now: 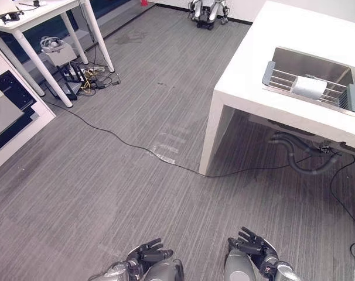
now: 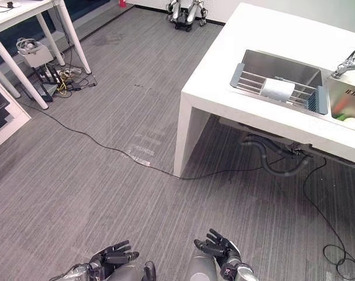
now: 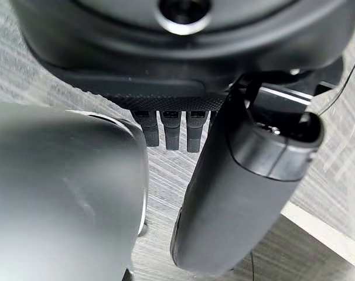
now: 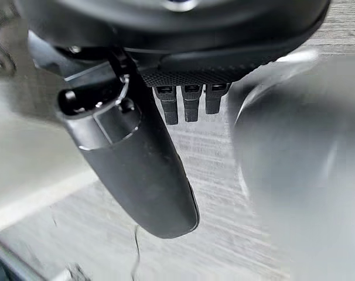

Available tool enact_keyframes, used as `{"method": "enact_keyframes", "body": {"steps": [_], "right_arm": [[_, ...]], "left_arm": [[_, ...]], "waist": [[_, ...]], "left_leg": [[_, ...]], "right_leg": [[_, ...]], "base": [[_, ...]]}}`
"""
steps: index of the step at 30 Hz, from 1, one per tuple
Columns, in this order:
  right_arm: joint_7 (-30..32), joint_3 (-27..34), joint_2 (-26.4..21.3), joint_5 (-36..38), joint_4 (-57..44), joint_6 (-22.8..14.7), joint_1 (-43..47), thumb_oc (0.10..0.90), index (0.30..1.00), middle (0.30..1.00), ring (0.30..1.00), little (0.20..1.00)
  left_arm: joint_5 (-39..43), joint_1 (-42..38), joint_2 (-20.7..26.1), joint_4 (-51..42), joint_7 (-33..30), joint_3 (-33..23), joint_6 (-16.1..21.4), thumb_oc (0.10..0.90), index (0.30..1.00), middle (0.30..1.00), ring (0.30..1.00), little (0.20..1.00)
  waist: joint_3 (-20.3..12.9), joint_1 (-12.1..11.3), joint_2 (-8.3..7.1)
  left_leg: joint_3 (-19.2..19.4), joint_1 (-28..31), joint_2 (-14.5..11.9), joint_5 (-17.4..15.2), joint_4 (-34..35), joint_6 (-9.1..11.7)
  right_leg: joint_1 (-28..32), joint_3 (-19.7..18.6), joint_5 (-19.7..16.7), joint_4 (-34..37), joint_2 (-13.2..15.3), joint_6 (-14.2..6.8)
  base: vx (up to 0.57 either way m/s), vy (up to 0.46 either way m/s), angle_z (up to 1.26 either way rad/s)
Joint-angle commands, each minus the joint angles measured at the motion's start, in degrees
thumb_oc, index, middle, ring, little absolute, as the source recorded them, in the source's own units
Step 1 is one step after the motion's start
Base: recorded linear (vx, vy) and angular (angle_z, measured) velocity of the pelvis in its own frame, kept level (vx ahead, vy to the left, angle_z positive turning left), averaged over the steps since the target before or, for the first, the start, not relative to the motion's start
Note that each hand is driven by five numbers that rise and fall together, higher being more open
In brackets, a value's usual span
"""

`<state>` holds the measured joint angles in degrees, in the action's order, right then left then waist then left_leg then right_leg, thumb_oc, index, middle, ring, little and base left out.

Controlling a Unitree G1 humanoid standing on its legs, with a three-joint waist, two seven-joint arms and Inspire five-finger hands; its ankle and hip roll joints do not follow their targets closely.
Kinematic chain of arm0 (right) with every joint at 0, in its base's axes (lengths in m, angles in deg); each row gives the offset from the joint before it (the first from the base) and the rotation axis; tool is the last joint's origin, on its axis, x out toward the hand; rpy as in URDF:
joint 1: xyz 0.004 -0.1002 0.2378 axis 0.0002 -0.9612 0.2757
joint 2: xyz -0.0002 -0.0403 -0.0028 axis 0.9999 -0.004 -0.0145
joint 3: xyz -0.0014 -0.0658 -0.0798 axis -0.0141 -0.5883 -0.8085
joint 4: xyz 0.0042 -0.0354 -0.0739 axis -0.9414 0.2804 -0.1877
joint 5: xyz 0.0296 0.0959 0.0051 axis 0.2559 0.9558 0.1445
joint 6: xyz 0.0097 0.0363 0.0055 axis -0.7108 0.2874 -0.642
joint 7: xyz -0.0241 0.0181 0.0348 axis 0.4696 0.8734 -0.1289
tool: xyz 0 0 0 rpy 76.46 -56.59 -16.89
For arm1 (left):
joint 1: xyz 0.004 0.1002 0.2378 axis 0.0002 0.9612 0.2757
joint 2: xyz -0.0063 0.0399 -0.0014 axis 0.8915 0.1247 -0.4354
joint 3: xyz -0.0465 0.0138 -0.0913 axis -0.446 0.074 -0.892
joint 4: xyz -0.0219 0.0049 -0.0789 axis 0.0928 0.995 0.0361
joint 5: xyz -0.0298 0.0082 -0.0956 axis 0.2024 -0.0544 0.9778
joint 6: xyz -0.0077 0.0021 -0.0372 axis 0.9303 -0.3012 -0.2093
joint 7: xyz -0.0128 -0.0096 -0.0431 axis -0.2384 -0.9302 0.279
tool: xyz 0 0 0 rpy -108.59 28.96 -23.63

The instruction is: Place the dishes in the dishwasher.

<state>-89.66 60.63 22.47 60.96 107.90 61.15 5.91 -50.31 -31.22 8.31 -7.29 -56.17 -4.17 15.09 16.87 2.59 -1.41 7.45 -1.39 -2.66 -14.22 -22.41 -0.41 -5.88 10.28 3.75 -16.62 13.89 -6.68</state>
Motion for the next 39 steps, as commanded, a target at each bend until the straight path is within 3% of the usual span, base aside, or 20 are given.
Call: {"method": "enact_keyframes", "body": {"steps": [1,3,4,5,8,9,10,13,16,17,18,26,29,31,33,35,37,39], "right_arm": [[-1.19,-0.28,-3.69,-1.51,-5.58,-0.7,1.5,0.8,0.9,0.9,0.9,0.9],[-1.19,-0.39,-3.94,-1.59,-5.78,-0.63,1.45,0.8,0.9,0.9,0.9,0.9],[-1.3,-0.65,-4.91,-1.79,-6.11,-0.55,1.3,0.8,0.9,0.9,0.9,0.9],[-1.12,-0.68,-5.28,-1.47,-5.72,-0.7,1.08,0.8,0.9,0.9,0.9,0.9],[-1.38,-0.16,-5.86,-0.67,-4.24,0.43,1.13,0.8,0.9,0.9,0.9,0.9],[-1.38,-0.16,-5.86,-0.67,-4.24,0.43,1.13,0.8,0.9,0.9,0.9,0.9],[-1.74,0.02,-5.87,-0.17,-3.15,0.92,1.49,0.8,0.9,0.9,0.9,0.9],[-0.17,-0.02,-6.14,1.15,-3.12,1.86,1.53,0.8,0.9,0.9,0.9,0.9],[0.9,0.58,-6.24,1.54,-1.94,1.87,1.46,0.8,0.9,0.9,0.9,0.9],[0.78,1.2,-6.31,1.96,-1.38,1.47,1.08,0.8,0.9,0.9,0.9,0.9],[0.77,1.32,-6.33,2.09,-1.3,1.41,1.01,0.8,0.9,0.9,0.9,0.9],[1.1,2.1,-4.23,1.16,-0.84,-0.35,-0.51,0.8,0.9,0.9,0.9,0.9],[1.43,2.0,-3.67,1.61,-1.66,-1.58,-0.1,0.8,0.9,0.9,0.9,0.9],[1.44,1.87,-3.53,1.46,-2.64,-1.88,-0.12,0.8,0.9,0.9,0.9,0.9],[1.04,1.83,-3.4,1.31,-2.94,-1.91,-0.22,0.8,0.9,0.9,0.9,0.9],[-0.39,2.24,-3.2,0.67,-1.96,-2.65,0.09,0.8,0.9,0.9,0.9,0.9],[-1.7,2.53,-2.95,-0.64,-0.83,-4.01,0.63,0.8,0.9,0.9,0.9,0.9],[-1.84,2.55,-2.64,-0.64,-0.4,-4.25,0.96,0.8,0.9,0.9,0.9,0.9]], "left_arm": [[2.75,1.63,-1.81,-1.09,0.33,0.62,-1.88,0.8,0.9,0.9,0.9,0.9],[2.51,1.69,-1.96,-1.09,0.14,0.58,-1.77,0.8,0.9,0.9,0.9,0.9],[2.45,1.87,-2.52,-0.65,-0.94,0.7,-0.83,0.8,0.9,0.9,0.9,0.9],[3.0,1.78,-2.67,-0.3,-0.79,0.73,-0.93,0.8,0.9,0.9,0.9,0.9],[2.07,2.11,-3.37,0.0,-1.16,1.04,-1.12,0.8,0.9,0.9,0.9,0.9],[2.07,2.11,-3.37,0.0,-1.16,1.04,-1.12,0.8,0.9,0.9,0.9,0.9],[2.2,2.86,-3.54,0.1,-1.48,1.02,-1.63,0.8,0.9,0.9,0.9,0.9],[1.33,2.79,-3.56,0.36,-1.43,0.23,-3.04,0.8,0.9,0.9,0.9,0.9],[1.07,2.28,-3.61,1.32,-1.03,-0.13,-4.31,0.8,0.9,0.9,0.9,0.9],[0.6,1.7,-3.45,2.12,-0.81,-0.31,-4.95,0.8,0.9,0.9,0.9,0.9],[0.59,1.58,-3.4,2.29,-0.78,-0.25,-5.03,0.8,0.9,0.9,0.9,0.9],[-0.37,1.55,-2.67,3.19,-1.18,-0.65,-5.53,0.8,0.9,0.9,0.9,0.9],[-2.17,1.23,-1.75,3.26,-1.27,-0.42,-6.08,0.8,0.9,0.9,0.9,0.9],[-1.73,1.13,-1.45,3.46,-1.68,-0.09,-6.06,0.8,0.9,0.9,0.9,0.9],[0.29,1.31,-1.28,3.6,-2.54,0.02,-6.38,0.8,0.9,0.9,0.9,0.9],[1.6,1.21,-1.25,4.16,-3.55,-0.55,-6.97,0.8,0.9,0.9,0.9,0.9],[0.95,1.29,-0.91,4.74,-4.4,-1.81,-7.5,0.8,0.9,0.9,0.9,0.9],[1.0,1.45,-0.77,5.2,-5.09,-2.13,-7.4,0.8,0.9,0.9,0.9,0.9]], "waist": [[-1.11,1.03,2.17],[-1.03,0.97,2.09],[-0.25,0.93,1.62],[0.03,0.94,1.61],[0.54,0.02,2.0],[0.54,0.02,2.0],[0.5,-0.54,3.73],[0.79,-1.19,5.83],[1.04,-1.57,6.58],[0.76,-0.84,6.62],[0.72,-0.73,6.62],[-1.38,-0.5,6.21],[-0.81,-0.17,6.36],[-0.08,0.67,6.91],[0.56,1.05,6.98],[0.8,0.77,6.88],[1.17,0.51,5.49],[1.06,0.46,5.07]], "left_leg": [[-1.54,3.84,-10.35,3.42,5.22,4.42],[-1.52,3.74,-10.91,4.67,5.22,4.56],[-0.2,3.53,-11.85,9.7,4.83,4.34],[0.05,1.52,-11.53,10.92,1.97,4.25],[-1.89,-0.97,-4.67,8.56,1.52,2.68],[-1.89,-0.97,-4.67,8.56,1.52,2.68],[-3.81,-2.75,-0.88,6.7,5.22,2.54],[-4.74,-10.1,-0.95,9.79,5.22,4.76],[-3.78,-13.44,-1.9,11.65,5.22,5.33],[-0.68,-13.06,-3.86,11.45,5.22,5.18],[-0.27,-12.9,-4.07,11.33,5.22,5.14],[-2.38,-8.75,-0.99,5.89,5.22,2.23],[-2.46,-7.46,-0.25,4.38,5.22,0.32],[-4.08,-6.71,0.33,3.45,5.22,-1.09],[-5.19,-5.81,0.91,2.82,5.22,-1.74],[-6.06,-5.39,1.13,2.69,5.22,-1.51],[-6.85,-4.85,1.65,1.57,5.22,-0.88],[-6.81,-4.47,0.94,0.86,5.22,-0.55]], "right_leg": [[1.72,0.91,5.1,-0.57,-1.8,-0.15],[1.95,1.22,5.41,-0.57,-2.16,0.36],[3.36,2.3,6.75,-0.57,-3.68,2.76],[4.05,2.95,7.39,-0.57,-4.49,3.87],[5.09,2.13,8.03,-0.57,-5.51,4.52],[5.09,2.13,8.03,-0.57,-5.51,4.52],[5.06,1.41,8.27,-0.57,-7.28,3.91],[5.83,1.26,9.62,-0.57,-9.38,3.59],[6.91,0.95,10.8,-0.57,-9.46,3.55],[7.03,2.19,11.12,-0.57,-8.67,3.52],[7.05,2.39,11.16,-0.57,-8.53,3.5],[7.68,2.2,10.71,-0.57,-7.44,2.42],[8.73,2.93,9.9,-0.57,-9.39,2.86],[4.73,1.62,7.61,-7.19,-10.63,2.61],[2.0,0.94,7.02,-10.76,-10.17,2.38],[2.28,1.1,6.11,-4.64,-7.33,1.61],[-1.62,-2.53,1.45,-0.57,-0.98,-1.28],[-3.07,-4.23,0.94,-0.57,-0.16,-2.27]], "base": [[0.15,-0.408,-0.03],[0.1,-0.321,-0.03],[0.17,-0.576,-0.03],[0.21,-0.627,0.23],[0.12,-0.19,0.18],[0.16,-0.001,-0.15],[0.15,0.04,-0.18],[0.17,0.068,-0.32],[0.15,0.122,-0.18],[0.14,0.174,-0.4],[0.14,0.218,-0.74],[0.12,0.169,-0.35],[0.04,0.141,0.02],[0.01,0.108,0.01],[0.0,-0.013,-0.08],[0.01,-0.201,-0.11],[0.04,-0.446,-0.25],[0.07,-0.343,-0.1]]}}
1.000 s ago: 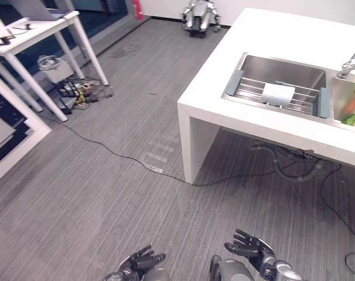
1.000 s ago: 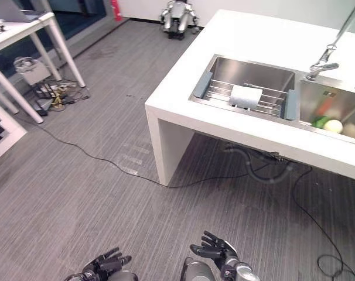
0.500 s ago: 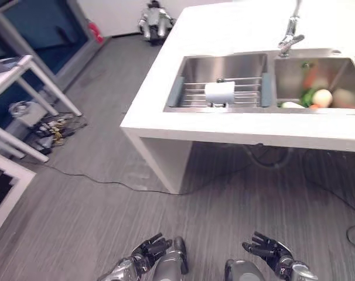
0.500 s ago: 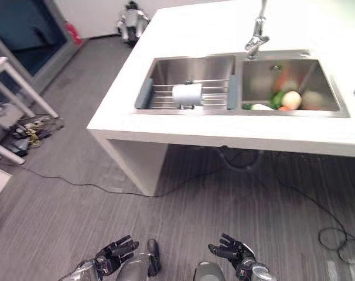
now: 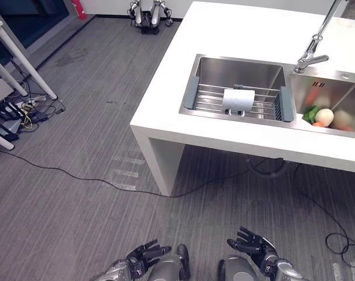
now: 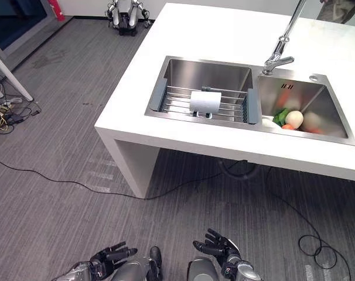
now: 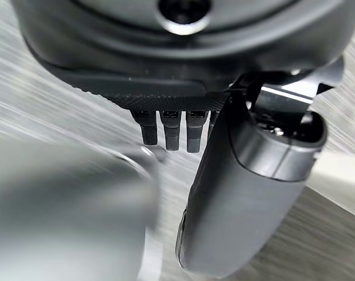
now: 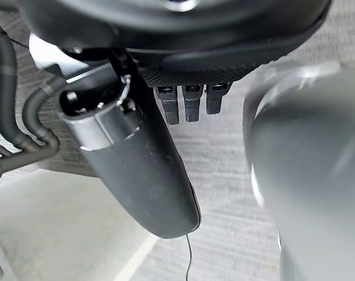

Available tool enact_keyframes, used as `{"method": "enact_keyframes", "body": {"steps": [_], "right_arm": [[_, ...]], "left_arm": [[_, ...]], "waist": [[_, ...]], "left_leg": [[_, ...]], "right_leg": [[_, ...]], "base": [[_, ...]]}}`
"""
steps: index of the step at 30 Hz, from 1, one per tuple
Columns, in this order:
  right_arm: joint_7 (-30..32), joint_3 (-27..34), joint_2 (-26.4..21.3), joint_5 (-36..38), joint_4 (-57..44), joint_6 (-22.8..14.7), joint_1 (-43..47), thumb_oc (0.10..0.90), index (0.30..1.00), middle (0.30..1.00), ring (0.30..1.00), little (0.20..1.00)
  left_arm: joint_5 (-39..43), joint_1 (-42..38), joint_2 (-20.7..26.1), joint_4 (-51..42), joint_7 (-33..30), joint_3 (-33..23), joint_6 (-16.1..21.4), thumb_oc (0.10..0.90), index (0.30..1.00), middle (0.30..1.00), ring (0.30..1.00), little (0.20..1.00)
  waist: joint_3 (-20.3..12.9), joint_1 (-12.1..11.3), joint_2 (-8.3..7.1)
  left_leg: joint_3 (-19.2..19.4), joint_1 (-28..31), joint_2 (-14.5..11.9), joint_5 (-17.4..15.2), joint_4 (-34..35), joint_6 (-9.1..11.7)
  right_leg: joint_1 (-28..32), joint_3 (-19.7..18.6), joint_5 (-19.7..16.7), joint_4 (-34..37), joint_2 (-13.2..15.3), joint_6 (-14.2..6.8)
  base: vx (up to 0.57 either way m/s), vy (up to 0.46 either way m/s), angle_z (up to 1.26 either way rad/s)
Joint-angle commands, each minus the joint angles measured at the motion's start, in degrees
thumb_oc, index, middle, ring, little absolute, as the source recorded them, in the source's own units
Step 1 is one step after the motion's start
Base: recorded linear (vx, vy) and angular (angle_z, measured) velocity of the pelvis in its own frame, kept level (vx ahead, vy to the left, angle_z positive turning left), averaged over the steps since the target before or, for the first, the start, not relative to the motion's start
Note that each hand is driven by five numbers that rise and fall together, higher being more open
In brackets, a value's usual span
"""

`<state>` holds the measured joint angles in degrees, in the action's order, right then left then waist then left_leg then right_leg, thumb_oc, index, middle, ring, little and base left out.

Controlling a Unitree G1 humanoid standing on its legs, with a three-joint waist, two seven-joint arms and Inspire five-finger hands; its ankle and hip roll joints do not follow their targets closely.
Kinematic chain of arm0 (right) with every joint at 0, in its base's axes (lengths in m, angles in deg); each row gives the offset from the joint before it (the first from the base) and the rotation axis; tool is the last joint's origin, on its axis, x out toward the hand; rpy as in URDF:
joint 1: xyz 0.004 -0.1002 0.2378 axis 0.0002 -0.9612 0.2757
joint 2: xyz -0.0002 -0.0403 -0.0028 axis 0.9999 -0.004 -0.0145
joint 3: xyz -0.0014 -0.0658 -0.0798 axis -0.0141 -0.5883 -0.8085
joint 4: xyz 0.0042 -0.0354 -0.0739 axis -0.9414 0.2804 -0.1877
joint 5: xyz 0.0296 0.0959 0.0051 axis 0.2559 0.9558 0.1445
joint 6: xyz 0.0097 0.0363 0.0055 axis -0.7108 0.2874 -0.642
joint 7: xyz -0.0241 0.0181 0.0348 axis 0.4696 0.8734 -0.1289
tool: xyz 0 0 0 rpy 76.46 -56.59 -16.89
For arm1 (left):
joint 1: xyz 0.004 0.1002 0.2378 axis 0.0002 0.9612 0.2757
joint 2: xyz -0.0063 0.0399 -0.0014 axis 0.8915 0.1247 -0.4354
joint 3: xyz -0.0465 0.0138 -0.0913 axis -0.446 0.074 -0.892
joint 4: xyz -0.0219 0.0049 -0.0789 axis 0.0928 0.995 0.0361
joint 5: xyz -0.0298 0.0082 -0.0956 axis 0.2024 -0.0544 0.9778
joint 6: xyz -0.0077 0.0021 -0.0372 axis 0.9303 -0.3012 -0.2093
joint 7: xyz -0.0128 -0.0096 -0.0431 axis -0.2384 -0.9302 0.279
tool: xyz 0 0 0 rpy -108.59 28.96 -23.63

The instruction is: Place the dishes in the dishwasher.

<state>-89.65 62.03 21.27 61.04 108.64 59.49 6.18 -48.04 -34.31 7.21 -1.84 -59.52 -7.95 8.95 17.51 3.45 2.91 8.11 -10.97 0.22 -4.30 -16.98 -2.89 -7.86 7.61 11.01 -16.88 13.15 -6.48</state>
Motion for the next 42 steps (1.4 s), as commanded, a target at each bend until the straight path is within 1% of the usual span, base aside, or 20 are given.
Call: {"method": "enact_keyframes", "body": {"steps": [1,3,5,6,10,12,14,16,17,18,20,22,24,26,29,32,34,37,39,42], "right_arm": [[-1.83,0.98,-1.26,-0.46,-1.35,-2.48,0.63,0.8,0.9,0.9,0.9,0.9],[-1.58,0.71,-1.03,-0.19,-1.6,-2.2,0.46,0.8,0.9,0.9,0.9,0.9],[-0.81,0.73,-0.9,5.1,-1.76,-0.06,0.46,0.8,0.9,0.9,0.9,0.9],[-0.48,1.11,-1.22,4.8,-2.18,0.31,0.31,0.8,0.9,0.9,0.9,0.9],[1.67,1.59,-1.99,4.43,-2.55,0.29,-0.2,0.8,0.9,0.9,0.9,0.9],[2.37,1.95,-2.57,5.35,-2.21,0.36,-0.4,0.8,0.9,0.9,0.9,0.9],[1.89,2.49,-2.88,5.81,-1.25,0.32,-0.71,0.8,0.9,0.9,0.9,0.9],[2.02,2.75,-2.97,5.5,-1.11,0.41,-0.87,0.8,0.9,0.9,0.9,0.9],[2.6,2.9,-2.98,5.58,-0.52,0.36,-0.93,0.8,0.9,0.9,0.9,0.9],[2.81,2.97,-2.97,5.6,-0.23,0.39,-0.83,0.8,0.9,0.9,0.9,0.9],[3.78,3.25,-3.19,6.27,0.31,0.58,-0.77,0.8,0.9,0.9,0.9,0.9],[5.07,3.6,-3.43,7.45,0.8,1.2,-1.17,0.8,0.9,0.9,0.9,0.9],[6.28,4.33,-3.49,6.47,2.36,1.87,-1.37,0.8,0.9,0.9,0.9,0.9],[6.91,5.1,-3.28,6.14,3.21,1.56,-1.83,0.8,0.9,0.9,0.9,0.9],[8.01,6.4,-2.7,7.14,4.32,1.04,-2.76,0.8,0.9,0.9,0.9,0.9],[11.31,7.44,-2.19,4.63,5.0,0.45,-3.79,0.8,0.9,0.9,0.9,0.9],[12.77,7.72,-1.89,1.9,5.47,0.48,-4.57,0.8,0.9,0.9,0.9,0.9],[13.76,8.56,-1.37,1.52,7.04,1.19,-5.26,0.8,0.9,0.9,0.9,0.9],[13.89,9.17,-0.83,-0.31,8.11,1.27,-6.03,0.8,0.9,0.9,0.9,0.9],[13.55,8.98,-1.25,-0.7,9.13,0.82,-5.11,0.8,0.9,0.9,0.9,0.9]], "left_arm": [[-1.15,4.84,0.38,0.11,-2.17,1.32,-0.84,0.8,0.9,0.9,0.9,0.9],[0.29,5.47,0.24,0.15,-3.31,0.72,-0.41,0.8,0.9,0.9,0.9,0.9],[2.75,5.8,-0.43,-0.5,-6.08,0.1,-0.49,0.8,0.9,0.9,0.9,0.9],[2.63,5.7,-0.75,-0.57,-7.05,0.1,-0.13,0.8,0.9,0.9,0.9,0.9],[2.81,5.35,-1.4,-1.0,-9.55,0.15,0.0,0.8,0.9,0.9,0.9,0.9],[2.97,5.24,-1.92,-0.95,-9.67,0.38,0.66,0.8,0.9,0.9,0.9,0.9],[2.89,5.18,-2.41,-1.04,-9.76,0.68,1.6,0.8,0.9,0.9,0.9,0.9],[3.14,5.24,-2.56,-1.45,-9.69,0.82,1.32,0.8,0.9,0.9,0.9,0.9],[3.12,5.67,-2.74,-1.93,-9.52,0.89,0.43,0.8,0.9,0.9,0.9,0.9],[2.91,5.81,-2.8,-1.96,-9.4,0.81,0.06,0.8,0.9,0.9,0.9,0.9],[-0.29,5.96,-2.81,-1.75,-9.06,1.01,-0.55,0.8,0.9,0.9,0.9,0.9],[-3.58,5.71,-2.82,-0.84,-8.64,1.73,-0.76,0.8,0.9,0.9,0.9,0.9],[-2.88,5.49,-3.09,0.05,-9.06,1.58,-2.76,0.8,0.9,0.9,0.9,0.9],[-3.03,5.24,-2.79,0.36,-9.06,1.63,-3.65,0.8,0.9,0.9,0.9,0.9],[-5.81,5.03,-2.11,1.35,-7.96,1.62,-3.24,0.8,0.9,0.9,0.9,0.9],[-16.3,5.01,-1.29,1.64,-9.03,3.14,-0.34,0.8,0.9,0.9,0.9,0.9],[-15.93,4.99,-0.89,1.56,-10.64,5.27,-1.28,0.8,0.9,0.9,0.9,0.9],[-13.93,4.94,-0.65,2.22,-12.34,5.7,-3.35,0.8,0.9,0.9,0.9,0.9],[-15.04,5.56,-0.55,2.75,-14.45,5.43,-3.1,0.8,0.9,0.9,0.9,0.9],[-14.22,5.43,-0.17,3.0,-15.71,4.62,-3.43,0.8,0.9,0.9,0.9,0.9]], "waist": [[0.15,-0.37,0.62],[-0.53,-0.69,0.2],[-1.45,-0.56,-0.02],[-1.55,-0.16,0.0],[-0.99,0.87,-0.24],[-0.86,1.07,-0.77],[-0.35,0.62,-1.86],[-0.01,0.45,-1.75],[0.31,-0.03,-0.62],[0.26,-0.14,-0.04],[0.38,-0.14,1.61],[0.45,-0.37,1.82],[-0.58,-0.65,1.76],[-1.24,-0.22,1.95],[-2.37,0.23,2.04],[-3.16,1.0,2.16],[-2.94,2.1,2.57],[-2.24,3.08,2.62],[-1.36,3.31,2.26],[-0.63,2.15,1.46]], "left_leg": [[-7.21,5.09,-2.85,-9.11,-0.21,2.5],[-6.58,5.03,-4.42,-8.69,-0.21,3.28],[-6.2,4.74,-8.72,-7.0,-0.21,5.42],[-6.27,4.63,-10.01,-6.36,-0.21,6.24],[-6.73,5.84,-10.75,-5.33,-0.21,6.7],[-5.59,6.66,-10.63,-3.2,-0.21,6.54],[-4.42,7.61,-8.91,0.4,-0.22,6.1],[-4.46,6.76,-7.57,0.49,-1.13,5.74],[-5.93,5.1,-4.82,-0.69,-0.21,5.36],[-6.48,4.17,-4.19,-1.6,-0.21,5.3],[-6.2,0.28,-4.6,-1.42,-0.21,6.28],[-5.98,-2.19,-4.83,0.31,-0.21,7.17],[-7.23,-1.65,-4.02,-1.16,-0.21,6.72],[-6.4,-0.73,-4.31,-2.29,-0.21,6.39],[-5.78,0.97,-4.16,-4.2,-0.21,5.67],[-6.62,2.37,-2.58,-6.07,-0.21,3.74],[-7.13,3.26,-1.77,-7.25,-0.21,1.88],[-6.76,4.27,-0.83,-8.69,-0.21,-0.27],[-5.94,4.99,-0.1,-9.46,-0.21,-1.42],[-5.08,4.91,0.04,-9.97,-0.21,-0.92]], "right_leg": [[-0.81,-1.7,-5.12,-0.31,0.17,-2.78],[-0.12,-0.49,-3.69,-0.31,-0.15,-2.8],[1.25,1.38,-1.15,-0.31,-2.29,-1.17],[1.58,1.92,-0.37,-0.31,-3.13,-0.41],[2.66,1.14,0.73,-0.31,-5.0,1.79],[3.33,0.98,0.92,-0.31,-5.42,3.22],[4.8,0.91,1.14,-0.31,-5.13,4.24],[5.54,0.91,1.27,-0.31,-5.43,4.56],[6.32,0.48,1.52,-0.31,-6.69,4.37],[6.37,0.35,1.61,-0.31,-7.28,4.19],[7.17,0.98,2.46,-0.31,-8.87,3.98],[8.35,0.91,3.29,-0.31,-9.28,4.16],[8.62,0.55,3.46,-0.31,-8.33,3.27],[8.54,1.46,3.19,-0.31,-7.73,2.9],[8.62,2.59,2.87,-0.31,-6.95,2.25],[9.09,1.26,2.6,-0.31,-7.67,2.09],[9.01,0.19,0.11,-0.31,-8.71,1.91],[5.48,-1.23,-2.43,-7.25,-9.35,1.31],[2.06,-0.38,-3.35,-11.71,-9.85,1.17],[1.53,1.91,-4.44,-0.32,-7.47,0.47]], "base": [[0.1,-0.328,-0.06],[0.13,-0.483,-0.01],[0.13,-0.61,-0.1],[0.07,-0.333,-0.05],[0.08,-0.236,0.21],[0.1,-0.232,0.14],[0.12,-0.202,0.02],[0.12,-0.034,0.05],[0.13,0.096,0.07],[0.17,0.168,0.08],[0.15,0.162,0.09],[0.2,0.18,0.11],[0.25,0.313,-0.24],[0.17,0.226,-0.38],[0.19,0.219,-0.07],[0.21,0.259,0.04],[0.18,0.265,0.12],[0.12,0.209,-0.01],[0.13,0.118,-0.06],[0.05,-0.065,-0.28]]}}
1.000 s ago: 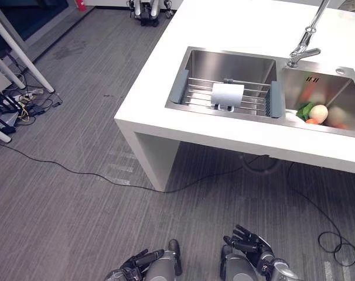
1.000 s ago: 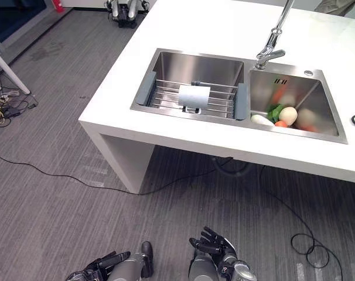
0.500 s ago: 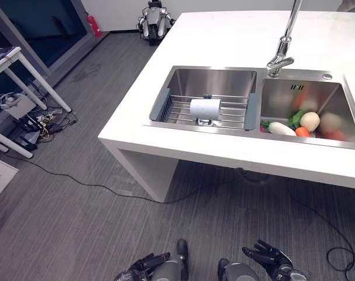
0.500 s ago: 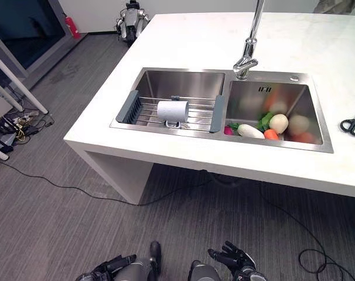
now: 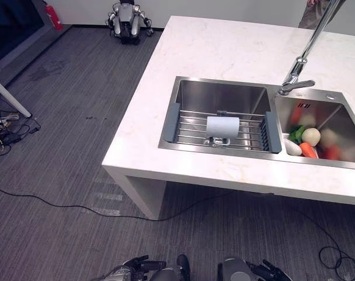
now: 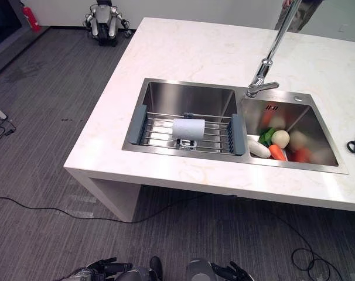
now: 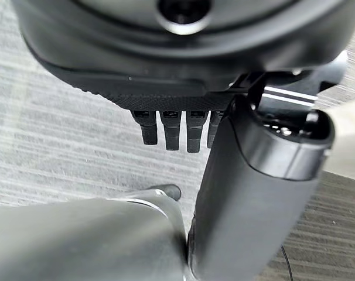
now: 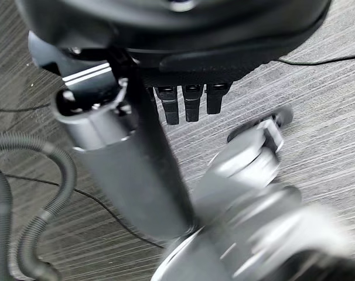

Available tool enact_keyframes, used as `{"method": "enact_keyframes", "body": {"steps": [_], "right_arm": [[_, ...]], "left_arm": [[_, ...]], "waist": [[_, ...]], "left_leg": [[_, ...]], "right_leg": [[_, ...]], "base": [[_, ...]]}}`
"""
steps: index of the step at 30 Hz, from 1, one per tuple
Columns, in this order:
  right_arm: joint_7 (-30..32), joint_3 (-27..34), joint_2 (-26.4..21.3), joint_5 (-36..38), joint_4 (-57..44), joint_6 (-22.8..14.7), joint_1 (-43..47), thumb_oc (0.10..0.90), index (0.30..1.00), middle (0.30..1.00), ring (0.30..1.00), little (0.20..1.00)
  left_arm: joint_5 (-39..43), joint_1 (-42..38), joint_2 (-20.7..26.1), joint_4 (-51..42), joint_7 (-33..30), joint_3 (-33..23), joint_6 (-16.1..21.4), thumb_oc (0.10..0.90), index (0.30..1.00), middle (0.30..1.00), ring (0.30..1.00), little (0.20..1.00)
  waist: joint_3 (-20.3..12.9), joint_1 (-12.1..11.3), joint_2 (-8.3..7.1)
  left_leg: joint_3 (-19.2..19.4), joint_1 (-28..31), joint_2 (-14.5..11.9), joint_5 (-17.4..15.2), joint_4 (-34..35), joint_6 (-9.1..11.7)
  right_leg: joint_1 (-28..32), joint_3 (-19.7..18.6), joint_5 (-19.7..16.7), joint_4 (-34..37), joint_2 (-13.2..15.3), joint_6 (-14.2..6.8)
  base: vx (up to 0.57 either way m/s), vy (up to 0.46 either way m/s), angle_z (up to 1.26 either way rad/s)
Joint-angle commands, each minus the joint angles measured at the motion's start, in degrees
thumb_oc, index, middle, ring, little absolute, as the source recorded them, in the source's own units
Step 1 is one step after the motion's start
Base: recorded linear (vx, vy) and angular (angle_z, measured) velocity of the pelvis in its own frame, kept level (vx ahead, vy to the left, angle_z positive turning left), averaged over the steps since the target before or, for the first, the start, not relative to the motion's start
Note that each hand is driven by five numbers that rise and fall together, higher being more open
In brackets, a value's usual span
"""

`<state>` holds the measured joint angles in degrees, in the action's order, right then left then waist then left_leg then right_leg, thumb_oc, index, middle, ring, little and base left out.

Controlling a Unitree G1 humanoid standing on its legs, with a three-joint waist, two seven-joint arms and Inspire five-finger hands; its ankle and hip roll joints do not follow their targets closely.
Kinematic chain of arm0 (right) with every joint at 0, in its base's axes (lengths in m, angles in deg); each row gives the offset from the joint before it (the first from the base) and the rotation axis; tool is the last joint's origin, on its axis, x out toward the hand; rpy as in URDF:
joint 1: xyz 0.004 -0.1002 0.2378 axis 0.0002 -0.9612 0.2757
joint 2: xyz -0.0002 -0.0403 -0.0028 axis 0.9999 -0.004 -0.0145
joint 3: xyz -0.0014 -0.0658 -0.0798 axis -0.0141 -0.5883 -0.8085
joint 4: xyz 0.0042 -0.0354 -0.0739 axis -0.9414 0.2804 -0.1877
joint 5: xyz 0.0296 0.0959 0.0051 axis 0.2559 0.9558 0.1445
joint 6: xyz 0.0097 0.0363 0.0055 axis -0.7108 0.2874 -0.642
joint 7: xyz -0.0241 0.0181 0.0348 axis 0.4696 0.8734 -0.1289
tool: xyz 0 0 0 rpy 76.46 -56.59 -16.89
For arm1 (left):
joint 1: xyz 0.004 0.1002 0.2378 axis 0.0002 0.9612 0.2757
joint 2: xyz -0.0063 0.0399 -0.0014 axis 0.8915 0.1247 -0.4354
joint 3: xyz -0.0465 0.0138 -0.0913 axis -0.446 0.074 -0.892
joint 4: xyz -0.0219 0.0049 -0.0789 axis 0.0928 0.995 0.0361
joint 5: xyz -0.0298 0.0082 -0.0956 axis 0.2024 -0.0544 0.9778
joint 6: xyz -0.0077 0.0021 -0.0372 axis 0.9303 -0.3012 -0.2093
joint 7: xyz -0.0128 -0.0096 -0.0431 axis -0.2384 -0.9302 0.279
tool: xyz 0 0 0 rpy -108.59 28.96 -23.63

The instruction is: Place the dishes in the dishwasher.

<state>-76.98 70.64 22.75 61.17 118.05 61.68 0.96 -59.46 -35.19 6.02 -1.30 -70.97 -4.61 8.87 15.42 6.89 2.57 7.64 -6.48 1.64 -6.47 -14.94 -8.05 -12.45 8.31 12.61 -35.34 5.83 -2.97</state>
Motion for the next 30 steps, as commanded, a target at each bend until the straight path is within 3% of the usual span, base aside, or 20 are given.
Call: {"method": "enact_keyframes", "body": {"steps": [1,2,6,15,17,18,19,22,23,25,30], "right_arm": [[0.73,0.32,-2.82,-0.82,-0.17,-1.65,0.38,0.8,0.9,0.9,0.9,0.9],[0.71,0.38,-2.88,-0.01,-0.25,-1.65,0.63,0.8,0.9,0.9,0.9,0.9],[-0.61,0.53,-2.99,0.5,-1.04,-1.31,0.29,0.8,0.9,0.9,0.9,0.9],[-3.11,-0.46,-3.43,0.97,-2.2,-2.2,-0.81,0.8,0.9,0.9,0.9,0.9],[-2.71,-0.76,-4.23,-0.62,-2.37,-2.62,-1.05,0.8,0.9,0.9,0.9,0.9],[-2.23,-1.06,-4.53,0.28,-2.36,-2.8,-1.12,0.8,0.9,0.9,0.9,0.9],[-1.89,-0.87,-4.84,1.14,-2.36,-2.56,-1.04,0.8,0.9,0.9,0.9,0.9],[-1.86,0.43,-5.75,3.83,-1.15,-1.62,-0.66,0.8,0.9,0.9,0.9,0.9],[-1.35,1.15,-5.86,3.82,-1.25,-1.32,-0.81,0.8,0.9,0.9,0.9,0.9],[-0.14,1.17,-6.21,3.5,-1.28,-2.3,-0.8,0.8,0.9,0.9,0.9,0.9],[3.5,0.37,-5.82,0.69,-1.61,-1.17,-1.31,0.8,0.9,0.9,0.9,0.9]], "left_arm": [[-3.07,6.4,1.27,2.45,-4.67,0.84,-3.12,0.8,0.9,0.9,0.9,0.9],[-5.38,6.66,1.64,2.48,-4.76,0.66,-1.99,0.8,0.9,0.9,0.9,0.9],[-6.44,6.66,1.87,1.94,-5.84,2.33,0.22,0.8,0.9,0.9,0.9,0.9],[-3.98,7.81,0.85,0.32,-6.3,3.67,0.01,0.8,0.9,0.9,0.9,0.9],[-1.25,8.07,-0.05,-0.06,-6.22,2.32,0.81,0.8,0.9,0.9,0.9,0.9],[-0.81,8.01,-0.26,-0.36,-6.06,2.11,0.77,0.8,0.9,0.9,0.9,0.9],[-0.68,7.97,-0.29,-0.57,-5.67,1.94,0.58,0.8,0.9,0.9,0.9,0.9],[-0.92,8.19,-0.58,-0.78,-5.14,1.69,-0.06,0.8,0.9,0.9,0.9,0.9],[-4.07,7.89,-0.45,-0.6,-5.47,1.75,0.48,0.8,0.9,0.9,0.9,0.9],[-11.08,6.96,0.17,-0.61,-6.18,3.12,3.35,0.8,0.9,0.9,0.9,0.9],[-9.85,5.86,0.34,-1.68,-7.18,5.79,4.88,0.8,0.9,0.9,0.9,0.9]], "waist": [[1.81,-1.27,0.71],[1.82,-1.13,0.21],[0.39,-0.96,-0.76],[-2.49,-0.2,-1.38],[-1.61,-0.8,-2.5],[-0.64,-1.68,-3.33],[-0.13,-2.16,-3.47],[0.8,-2.17,-1.18],[1.11,-1.67,-0.19],[0.68,-1.29,0.32],[-0.71,-0.53,1.12]], "left_leg": [[-4.68,0.84,-0.52,-8.71,-2.25,4.25],[-4.56,1.15,-0.6,-9.36,-2.25,4.4],[-3.92,0.87,-1.53,-9.43,-2.25,4.85],[-2.2,1.29,-5.55,-7.98,-2.25,8.7],[-1.15,2.9,-5.01,-4.07,-2.25,9.7],[-2.21,2.5,-4.02,-0.75,-2.25,9.89],[-3.0,1.56,-3.55,0.47,-2.25,9.93],[-2.62,-2.24,-5.03,-0.44,-2.25,10.61],[-1.64,-4.49,-6.97,0.59,-2.25,11.19],[-2.48,-4.71,-7.47,-0.01,-2.25,11.37],[-3.25,-3.12,-7.0,-2.32,-2.25,11.32]], "right_leg": [[2.51,-0.25,-7.61,18.15,1.78,-4.1],[0.94,-2.11,-8.24,18.15,2.14,-4.94],[1.02,-3.48,-6.51,18.15,1.9,-5.39],[4.27,-3.06,-1.47,18.15,-0.1,-3.15],[5.03,-3.6,-1.45,18.15,0.49,-1.65],[5.82,-4.13,-1.51,18.15,0.81,-1.05],[6.17,-4.37,-1.55,18.15,0.73,-0.72],[7.13,-3.03,-1.15,18.15,-0.96,-0.99],[8.02,-2.04,-0.48,18.15,-1.49,-0.89],[8.07,-1.4,-0.2,18.15,-1.15,-0.89],[8.17,-0.47,-0.04,18.15,-0.69,-1.19]], "base": [[0.06,-0.196,-0.64],[0.08,-0.271,-0.44],[0.08,-0.239,0.08],[0.04,-0.231,0.0],[0.01,-0.326,0.08],[0.0,-0.206,0.02],[-0.01,-0.091,-0.02],[0.03,0.067,0.07],[0.08,0.126,0.37],[0.06,0.115,0.21],[0.05,0.104,-0.03]]}}
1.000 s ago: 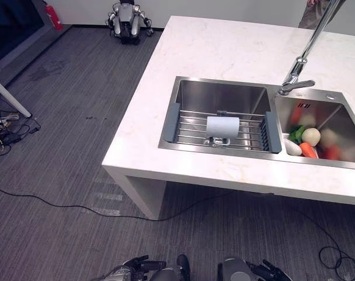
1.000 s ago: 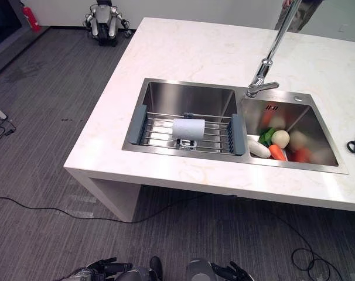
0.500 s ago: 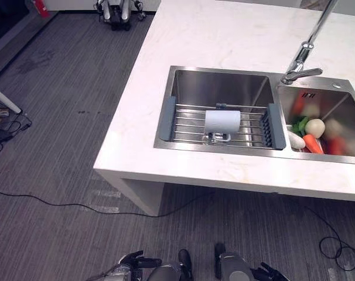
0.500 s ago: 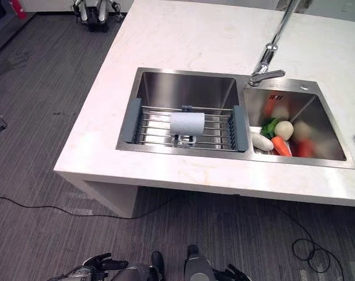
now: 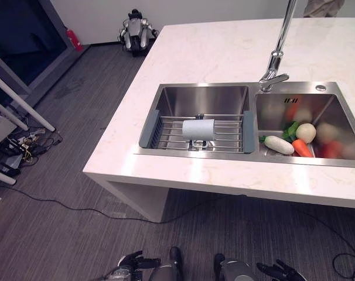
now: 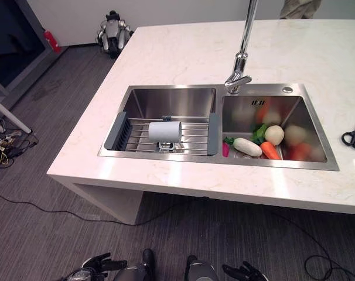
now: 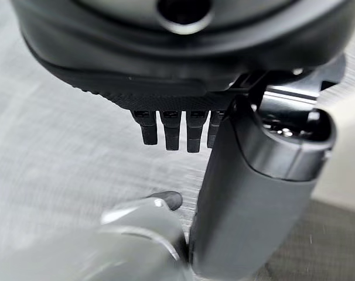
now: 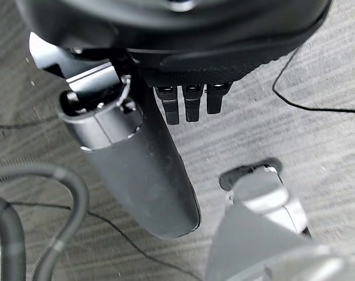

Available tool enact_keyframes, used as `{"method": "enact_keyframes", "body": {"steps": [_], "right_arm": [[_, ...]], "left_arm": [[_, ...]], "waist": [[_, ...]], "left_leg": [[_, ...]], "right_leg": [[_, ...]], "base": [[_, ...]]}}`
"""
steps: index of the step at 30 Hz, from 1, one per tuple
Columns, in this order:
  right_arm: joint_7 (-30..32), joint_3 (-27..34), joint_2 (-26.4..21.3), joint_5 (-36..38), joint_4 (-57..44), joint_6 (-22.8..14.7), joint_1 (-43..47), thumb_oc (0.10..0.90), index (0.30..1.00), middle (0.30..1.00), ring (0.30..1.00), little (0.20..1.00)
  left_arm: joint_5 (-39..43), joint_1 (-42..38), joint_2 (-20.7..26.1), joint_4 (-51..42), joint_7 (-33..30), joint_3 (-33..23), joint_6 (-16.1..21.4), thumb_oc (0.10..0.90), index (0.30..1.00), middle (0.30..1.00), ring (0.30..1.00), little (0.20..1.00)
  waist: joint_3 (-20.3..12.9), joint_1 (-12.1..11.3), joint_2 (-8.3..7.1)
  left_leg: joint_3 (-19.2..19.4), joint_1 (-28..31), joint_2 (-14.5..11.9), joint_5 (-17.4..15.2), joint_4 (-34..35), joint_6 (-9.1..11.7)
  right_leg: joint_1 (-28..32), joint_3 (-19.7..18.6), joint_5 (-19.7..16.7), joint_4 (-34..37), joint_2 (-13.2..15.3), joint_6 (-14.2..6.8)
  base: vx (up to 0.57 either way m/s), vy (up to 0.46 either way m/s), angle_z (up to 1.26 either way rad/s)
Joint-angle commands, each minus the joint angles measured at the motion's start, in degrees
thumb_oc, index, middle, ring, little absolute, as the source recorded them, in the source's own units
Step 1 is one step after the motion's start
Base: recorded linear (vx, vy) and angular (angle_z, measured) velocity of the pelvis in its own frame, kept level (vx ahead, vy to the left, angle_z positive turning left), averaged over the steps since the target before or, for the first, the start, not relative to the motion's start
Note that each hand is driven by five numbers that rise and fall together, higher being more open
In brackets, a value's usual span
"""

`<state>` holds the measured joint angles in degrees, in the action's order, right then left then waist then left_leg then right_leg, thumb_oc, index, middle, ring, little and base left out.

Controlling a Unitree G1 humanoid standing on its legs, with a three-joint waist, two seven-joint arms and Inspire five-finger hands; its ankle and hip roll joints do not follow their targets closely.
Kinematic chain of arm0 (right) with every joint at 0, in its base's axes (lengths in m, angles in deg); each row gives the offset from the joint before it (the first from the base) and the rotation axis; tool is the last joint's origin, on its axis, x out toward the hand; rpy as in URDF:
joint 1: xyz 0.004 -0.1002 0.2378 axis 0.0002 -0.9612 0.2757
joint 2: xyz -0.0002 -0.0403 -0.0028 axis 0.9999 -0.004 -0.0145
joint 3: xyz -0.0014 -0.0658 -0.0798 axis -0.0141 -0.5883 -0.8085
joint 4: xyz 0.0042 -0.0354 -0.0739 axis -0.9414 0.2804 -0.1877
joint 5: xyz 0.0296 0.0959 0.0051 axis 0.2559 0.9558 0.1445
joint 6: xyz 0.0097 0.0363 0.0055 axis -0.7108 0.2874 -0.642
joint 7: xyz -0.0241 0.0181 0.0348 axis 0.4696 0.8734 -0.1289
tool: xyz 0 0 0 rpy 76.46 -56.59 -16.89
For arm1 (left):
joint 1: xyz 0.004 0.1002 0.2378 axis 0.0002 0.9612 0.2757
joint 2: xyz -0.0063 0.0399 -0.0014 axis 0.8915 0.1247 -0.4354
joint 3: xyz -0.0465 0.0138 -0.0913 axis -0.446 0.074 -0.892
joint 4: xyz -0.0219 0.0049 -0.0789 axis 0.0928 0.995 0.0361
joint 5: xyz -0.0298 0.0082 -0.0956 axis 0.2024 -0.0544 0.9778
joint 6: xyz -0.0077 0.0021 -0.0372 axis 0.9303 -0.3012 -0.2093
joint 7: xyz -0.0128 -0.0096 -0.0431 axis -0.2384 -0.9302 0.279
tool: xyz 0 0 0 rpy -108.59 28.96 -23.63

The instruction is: Place the dishes in the dishwasher.

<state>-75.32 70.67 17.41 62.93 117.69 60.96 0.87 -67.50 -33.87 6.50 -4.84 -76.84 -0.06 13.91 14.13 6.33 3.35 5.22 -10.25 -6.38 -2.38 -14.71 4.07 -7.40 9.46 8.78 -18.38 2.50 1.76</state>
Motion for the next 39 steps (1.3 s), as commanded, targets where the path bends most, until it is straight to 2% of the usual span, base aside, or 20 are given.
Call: {"method": "enact_keyframes", "body": {"steps": [1,7,16,21,23,25,27,28,30,31,35,39], "right_arm": [[1.61,0.29,-0.14,-1.51,-0.77,-0.58,-1.37,0.8,0.9,0.9,0.9,0.9],[0.83,-0.71,0.87,-0.81,-0.67,-1.91,-1.31,0.8,0.9,0.9,0.9,0.9],[0.33,-2.24,2.88,0.17,-1.3,-3.04,-1.12,0.8,0.9,0.9,0.9,0.9],[1.45,-2.05,3.31,-0.43,-1.02,-2.88,-1.41,0.8,0.9,0.9,0.9,0.9],[2.06,-1.07,3.48,-0.69,-0.47,-2.57,-1.97,0.8,0.9,0.9,0.9,0.9],[2.12,-0.7,3.55,-0.6,-0.32,-2.58,-2.22,0.8,0.9,0.9,0.9,0.9],[2.14,-0.15,3.53,-0.43,-0.43,-2.36,-2.39,0.8,0.9,0.9,0.9,0.9],[1.72,0.53,3.23,-0.08,-0.52,-2.23,-2.48,0.8,0.9,0.9,0.9,0.9],[1.38,0.86,2.96,0.11,-0.56,-2.13,-2.48,0.8,0.9,0.9,0.9,0.9],[1.17,1.26,2.51,-0.13,-0.89,-1.87,-2.53,0.8,0.9,0.9,0.9,0.9],[0.74,1.96,1.18,0.0,-1.28,-1.8,-2.9,0.8,0.9,0.9,0.9,0.9],[1.18,1.54,0.83,1.35,-1.62,-2.35,-3.83,0.8,0.9,0.9,0.9,0.9]], "left_arm": [[-1.54,4.48,-0.29,1.74,-1.15,1.39,0.43,0.8,0.9,0.9,0.9,0.9],[-2.12,4.76,-0.41,1.23,-2.09,2.54,2.86,0.8,0.9,0.9,0.9,0.9],[1.59,5.6,-0.55,2.7,-2.36,1.13,1.91,0.8,0.9,0.9,0.9,0.9],[9.93,6.23,-0.96,3.65,-1.46,-1.46,2.32,0.8,0.9,0.9,0.9,0.9],[24.04,6.84,-1.35,3.76,-0.41,-6.43,2.33,0.8,0.9,0.9,0.9,0.9],[28.11,7.1,-1.34,3.82,-0.17,-8.35,2.84,0.8,0.9,0.9,0.9,0.9],[35.0,7.36,-1.18,3.54,-0.98,-11.46,4.64,0.8,0.9,0.9,0.9,0.9],[39.2,7.53,-0.26,3.17,-3.89,-14.38,9.02,0.8,0.9,0.9,0.9,0.9],[40.72,7.7,0.91,2.98,-5.45,-16.39,12.11,0.8,0.9,0.9,0.9,0.9],[41.53,7.94,2.74,2.66,-6.03,-19.07,14.42,0.8,0.9,0.9,0.9,0.9],[38.56,8.16,7.04,0.44,-10.64,-23.9,24.22,0.8,0.9,0.9,0.9,0.9],[27.99,7.48,14.74,-7.75,-17.61,-29.25,29.77,0.8,0.9,0.9,0.9,0.9]], "waist": [[0.2,0.03,0.37],[-1.23,-0.31,0.1],[-2.66,-0.11,-0.28],[-3.12,0.03,-0.34],[-3.38,-0.18,-0.39],[-3.18,-0.26,-0.49],[-3.56,-0.39,-0.39],[-3.47,-0.43,-0.25],[-3.67,-0.39,-0.07],[-3.52,-0.32,0.16],[-3.74,-0.32,1.06],[-3.85,-0.86,1.83]], "left_leg": [[-1.07,1.3,1.5,-7.05,-2.48,-0.96],[-0.79,2.94,2.3,-8.93,-2.48,-1.81],[-0.04,4.76,2.82,-10.77,-2.48,-3.15],[0.41,5.47,2.84,-11.43,-2.48,-3.53],[0.4,5.84,3.0,-11.85,-2.48,-3.7],[0.35,6.34,3.09,-12.14,-2.48,-3.71],[0.16,5.91,3.09,-12.0,-2.48,-3.65],[0.09,6.07,3.12,-12.11,-2.48,-3.54],[0.19,5.91,3.08,-12.1,-2.48,-3.48],[0.32,6.29,3.01,-12.24,-2.48,-3.37],[0.26,5.99,2.84,-11.87,-2.48,-3.25],[0.14,6.35,2.88,-12.13,-2.48,-3.21]], "right_leg": [[3.34,-1.6,3.86,1.19,2.73,-5.99],[3.91,-1.45,4.0,1.19,3.26,-6.39],[4.55,-2.27,3.91,1.19,3.58,-6.96],[4.83,-2.45,3.91,1.19,3.71,-7.16],[5.08,-2.17,3.9,1.19,3.98,-7.24],[5.6,-2.07,4.08,1.19,4.12,-7.35],[5.22,-1.86,3.9,1.19,4.31,-7.41],[5.38,-1.68,3.95,1.19,4.51,-7.49],[5.23,-1.68,3.99,1.19,4.59,-7.54],[5.61,-1.69,4.26,1.19,4.74,-7.65],[5.34,-1.8,4.17,1.19,4.94,-7.72],[5.8,-1.68,4.43,1.19,5.33,-8.02]], "base": [[0.06,0.066,-0.12],[0.04,0.025,-0.07],[0.04,0.02,-0.07],[0.04,0.025,-0.07],[0.04,0.01,-0.1],[0.03,0.002,-0.05],[0.0,0.0,0.0],[0.0,0.0,0.0],[0.02,0.04,0.02],[0.01,0.059,0.02],[0.01,0.053,0.01],[0.0,0.018,0.01]]}}
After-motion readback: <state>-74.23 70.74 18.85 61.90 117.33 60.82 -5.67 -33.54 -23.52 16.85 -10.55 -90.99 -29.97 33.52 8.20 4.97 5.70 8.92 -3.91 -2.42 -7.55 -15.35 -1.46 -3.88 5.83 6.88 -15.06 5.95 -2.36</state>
